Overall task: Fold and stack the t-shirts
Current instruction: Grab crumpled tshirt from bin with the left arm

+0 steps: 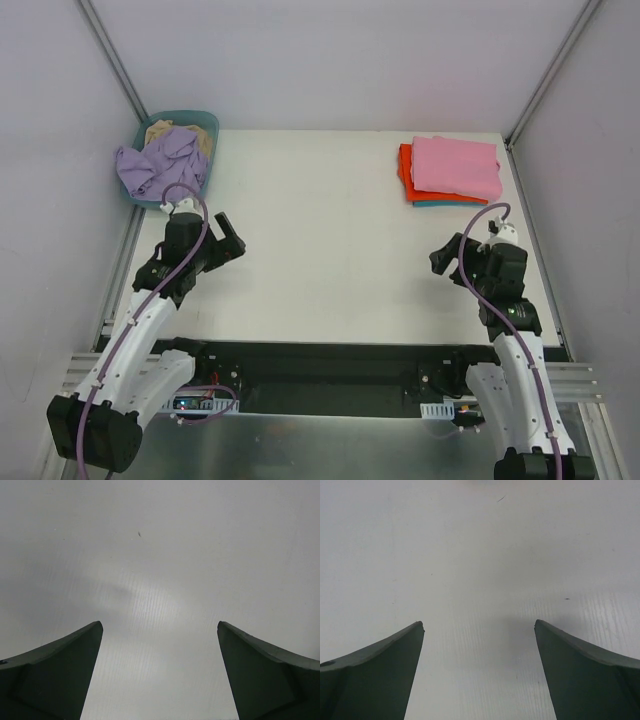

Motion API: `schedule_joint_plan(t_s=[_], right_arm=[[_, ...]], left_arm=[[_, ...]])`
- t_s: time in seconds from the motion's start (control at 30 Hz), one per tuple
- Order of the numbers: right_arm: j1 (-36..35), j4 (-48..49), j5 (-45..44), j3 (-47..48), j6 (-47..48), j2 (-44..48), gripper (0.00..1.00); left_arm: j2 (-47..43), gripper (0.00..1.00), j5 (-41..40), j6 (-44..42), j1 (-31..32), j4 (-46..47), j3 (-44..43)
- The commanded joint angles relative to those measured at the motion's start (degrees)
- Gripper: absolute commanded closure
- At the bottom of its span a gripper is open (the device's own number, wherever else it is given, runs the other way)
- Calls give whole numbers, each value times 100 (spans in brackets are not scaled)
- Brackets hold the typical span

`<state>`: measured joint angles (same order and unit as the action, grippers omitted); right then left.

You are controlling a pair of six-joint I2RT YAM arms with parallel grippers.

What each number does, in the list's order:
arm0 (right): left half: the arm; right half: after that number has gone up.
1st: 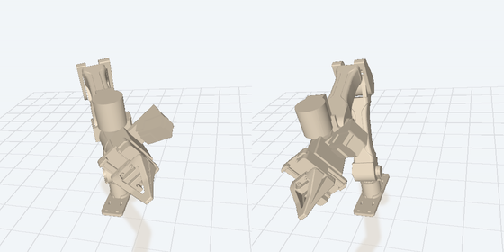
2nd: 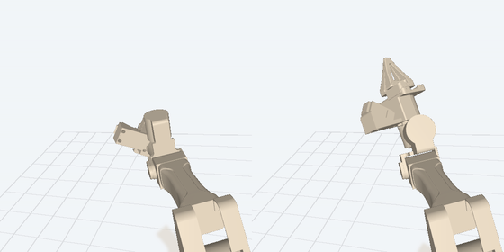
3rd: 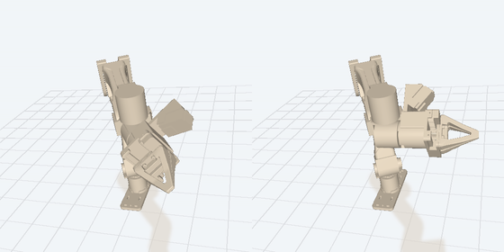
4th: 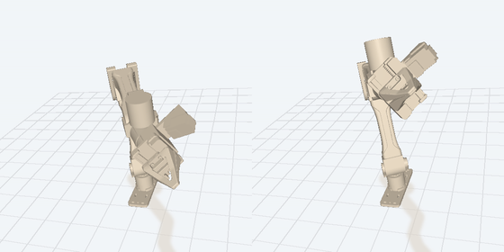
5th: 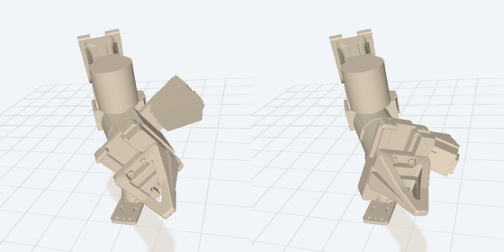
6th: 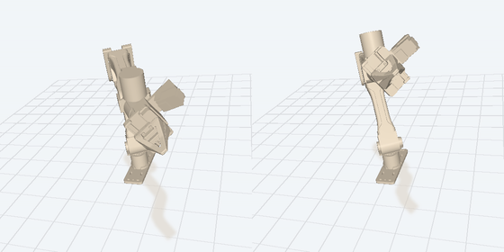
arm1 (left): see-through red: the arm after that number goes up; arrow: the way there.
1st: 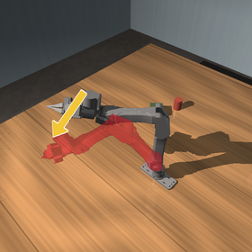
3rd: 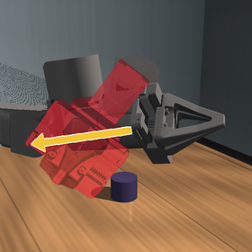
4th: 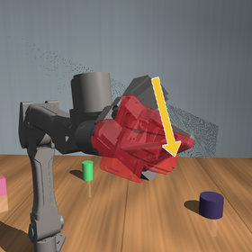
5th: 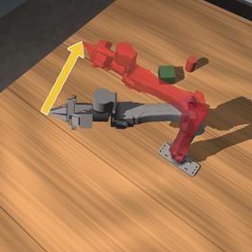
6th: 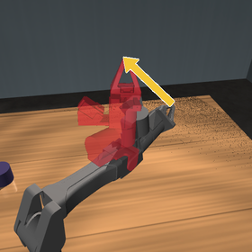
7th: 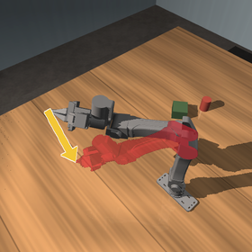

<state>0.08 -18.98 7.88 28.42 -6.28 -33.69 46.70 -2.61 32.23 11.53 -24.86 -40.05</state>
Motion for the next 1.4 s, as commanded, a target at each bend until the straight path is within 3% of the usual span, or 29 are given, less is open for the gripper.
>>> schedule_joint_plan(t_s=[0.0,0.17,0.37,0.43,0.57,0.67,0.73,0.9,1.07,1.17,1.37], right_arm=[[1,114,12,111,-171,82,3],[1,167,-208,76,-215,214,3],[1,0,-6,313,-154,-198,3],[1,53,73,330,-136,-427,3],[1,-26,196,436,-49,-665,3],[-86,-97,249,462,-22,-656,3],[-104,-106,319,445,4,-586,3],[-96,-167,232,410,48,-463,3],[-96,-132,205,418,75,-611,3],[-104,-53,179,401,83,-761,3],[-104,0,196,436,92,-1122,3]], left_arm=[[216,1,-441,170,-37,-89,-240],[454,1,-810,-120,-37,-45,-599],[770,1,-2205,-269,-80,340,-1022],[1077,1,-2366,-235,-360,403,-1223],[1876,1,-1928,-612,-940,517,-2108],[2720,1,-2216,-691,-1309,640,-2803],[3431,1,-1973,-884,-1530,859,-3200],[5327,1,-1059,-1401,-2153,860,-5062],[6701,1,-822,-2027,-2234,484,-6643],[7238,1,-417,-2264,-2234,412,-6971],[7933,1,-811,-2484,-2243,377,-7253]])
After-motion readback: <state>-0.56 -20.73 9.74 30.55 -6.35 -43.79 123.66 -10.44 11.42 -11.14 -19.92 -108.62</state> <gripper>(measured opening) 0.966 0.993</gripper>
